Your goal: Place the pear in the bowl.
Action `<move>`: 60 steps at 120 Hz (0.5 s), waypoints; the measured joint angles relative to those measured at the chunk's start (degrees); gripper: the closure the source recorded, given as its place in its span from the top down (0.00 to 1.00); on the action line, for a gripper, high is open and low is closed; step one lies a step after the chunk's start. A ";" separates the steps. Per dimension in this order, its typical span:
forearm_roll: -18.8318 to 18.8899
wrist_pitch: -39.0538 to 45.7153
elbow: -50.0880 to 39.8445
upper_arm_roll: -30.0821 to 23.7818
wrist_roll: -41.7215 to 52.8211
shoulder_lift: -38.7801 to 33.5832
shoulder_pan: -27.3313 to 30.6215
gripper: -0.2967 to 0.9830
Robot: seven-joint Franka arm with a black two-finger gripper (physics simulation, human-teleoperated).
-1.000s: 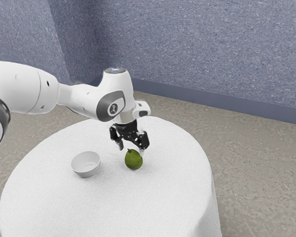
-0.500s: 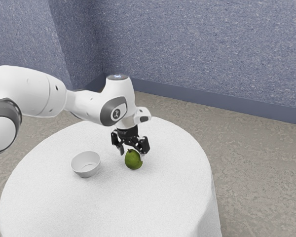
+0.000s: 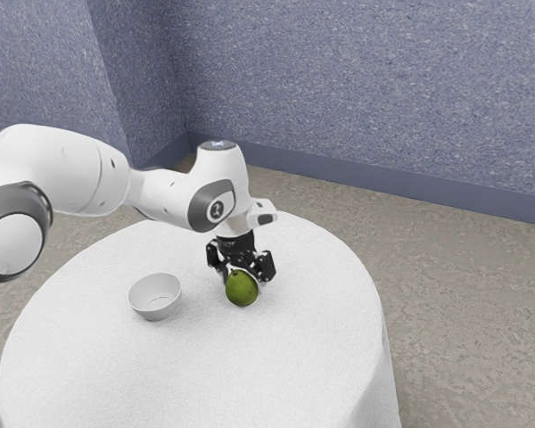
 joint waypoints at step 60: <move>-1.16 -0.44 0.65 0.04 0.05 0.36 0.18 0.57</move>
